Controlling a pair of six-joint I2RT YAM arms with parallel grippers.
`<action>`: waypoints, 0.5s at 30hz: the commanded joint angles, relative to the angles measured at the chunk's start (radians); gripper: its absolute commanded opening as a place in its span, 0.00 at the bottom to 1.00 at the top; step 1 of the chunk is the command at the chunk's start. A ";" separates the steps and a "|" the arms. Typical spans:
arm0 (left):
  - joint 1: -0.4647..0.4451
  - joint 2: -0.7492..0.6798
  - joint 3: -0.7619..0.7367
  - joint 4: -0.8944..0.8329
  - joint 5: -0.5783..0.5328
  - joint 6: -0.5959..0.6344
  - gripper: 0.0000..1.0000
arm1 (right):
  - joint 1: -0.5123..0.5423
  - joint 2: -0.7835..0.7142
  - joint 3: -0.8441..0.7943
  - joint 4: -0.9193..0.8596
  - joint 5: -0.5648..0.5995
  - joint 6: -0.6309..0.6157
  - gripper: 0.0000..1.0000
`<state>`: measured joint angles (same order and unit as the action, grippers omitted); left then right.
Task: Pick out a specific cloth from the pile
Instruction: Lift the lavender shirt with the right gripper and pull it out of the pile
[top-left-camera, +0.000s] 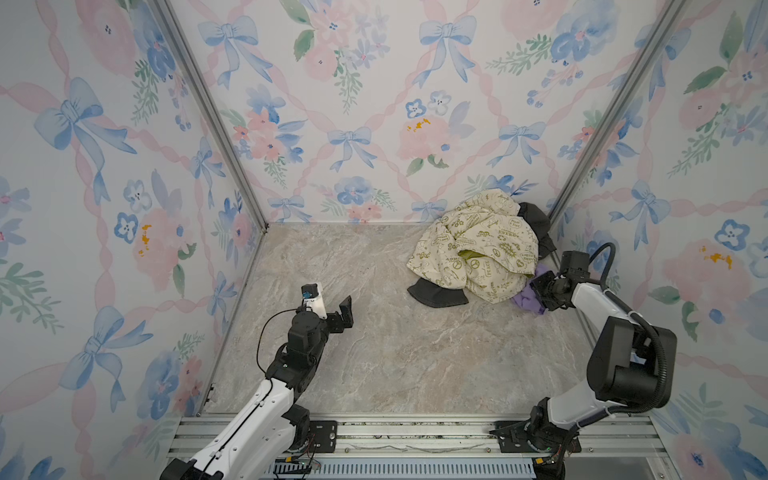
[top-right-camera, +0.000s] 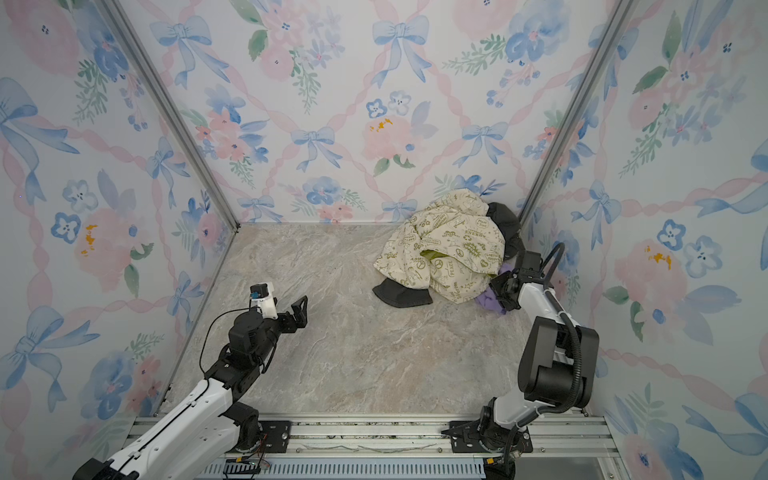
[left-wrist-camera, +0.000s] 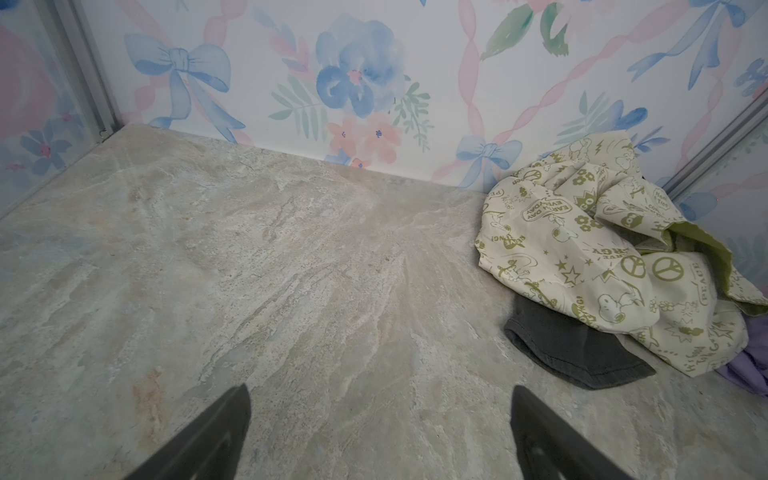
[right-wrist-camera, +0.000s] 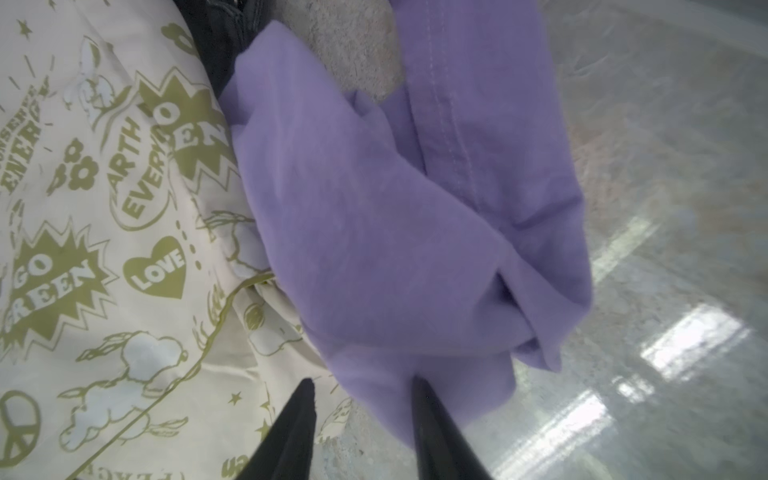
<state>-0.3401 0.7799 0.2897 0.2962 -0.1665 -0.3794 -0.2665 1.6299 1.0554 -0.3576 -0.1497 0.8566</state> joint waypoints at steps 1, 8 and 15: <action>-0.003 0.013 -0.032 0.071 0.006 -0.033 0.98 | 0.010 0.062 0.036 -0.014 -0.018 0.057 0.38; -0.003 0.069 -0.002 0.074 -0.019 -0.025 0.98 | 0.020 0.182 0.115 -0.151 -0.036 0.081 0.06; -0.002 0.108 0.051 0.079 -0.067 -0.039 0.98 | 0.037 0.037 0.094 -0.135 0.038 0.121 0.00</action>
<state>-0.3401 0.8833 0.2955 0.3428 -0.1986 -0.4023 -0.2382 1.7546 1.1381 -0.4625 -0.1478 0.9428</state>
